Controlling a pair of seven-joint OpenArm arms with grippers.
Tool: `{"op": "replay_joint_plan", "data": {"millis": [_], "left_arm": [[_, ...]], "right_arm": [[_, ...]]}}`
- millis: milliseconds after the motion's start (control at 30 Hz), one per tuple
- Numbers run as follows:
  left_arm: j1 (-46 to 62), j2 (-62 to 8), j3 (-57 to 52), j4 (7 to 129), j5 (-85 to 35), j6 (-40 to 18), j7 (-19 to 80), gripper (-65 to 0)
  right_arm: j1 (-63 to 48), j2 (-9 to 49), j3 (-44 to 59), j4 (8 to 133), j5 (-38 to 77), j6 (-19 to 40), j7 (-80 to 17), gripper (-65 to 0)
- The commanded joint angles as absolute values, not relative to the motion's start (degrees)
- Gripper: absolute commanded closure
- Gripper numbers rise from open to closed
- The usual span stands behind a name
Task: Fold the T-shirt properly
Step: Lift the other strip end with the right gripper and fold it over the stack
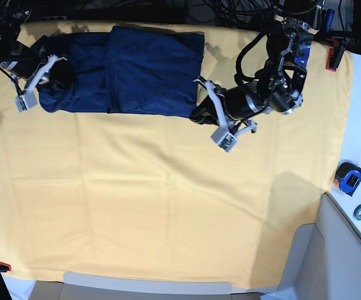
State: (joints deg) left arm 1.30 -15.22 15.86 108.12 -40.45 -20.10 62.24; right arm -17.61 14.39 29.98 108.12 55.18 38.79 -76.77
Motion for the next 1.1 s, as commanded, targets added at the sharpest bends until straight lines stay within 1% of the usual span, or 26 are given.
{"op": "replay_joint_plan", "data": {"millis": [0, 100, 200, 400, 667, 833, 933, 1067], "left_arm": [[1.3, -15.6, 13.8, 109.1, -40.9, -20.5, 61.2, 0.0], [2.6, -17.2, 10.8, 109.1, -40.9, -20.6, 61.2, 0.0], [3.0, -18.3, 8.8, 109.1, -40.9, -20.6, 61.0, 0.0], [4.3, -18.9, 5.5, 109.1, -40.9, -20.7, 60.9, 0.0], [5.4, -18.9, 5.5, 109.1, -40.9, -20.7, 60.8, 0.0], [5.4, -18.9, 5.4, 109.1, -40.9, -20.7, 60.8, 0.0], [5.3, -18.9, 5.4, 109.1, -40.9, -20.7, 60.8, 0.0], [5.4, -18.9, 5.4, 109.1, -40.9, -20.7, 60.8, 0.0]], "right_arm": [[-17.3, 14.8, 27.8, 110.1, 56.2, 39.0, -76.4, 0.0], [-15.2, 14.7, 19.8, 111.3, 56.2, 39.0, -76.4, 0.0], [-12.4, 13.1, 12.0, 111.2, 54.5, 39.0, -76.4, 0.0], [-10.1, 7.5, -0.9, 111.1, 40.7, 39.0, -76.3, 0.0], [-10.1, 3.7, -9.7, 111.1, 26.3, 39.0, -76.0, 0.0], [-10.0, 3.0, -14.7, 111.1, 20.8, 39.0, -72.1, 0.0], [-9.3, 3.0, -17.1, 111.1, 19.5, 39.0, -71.1, 0.0], [-8.3, 2.9, -17.5, 111.2, 19.5, 39.0, -70.4, 0.0]]}}
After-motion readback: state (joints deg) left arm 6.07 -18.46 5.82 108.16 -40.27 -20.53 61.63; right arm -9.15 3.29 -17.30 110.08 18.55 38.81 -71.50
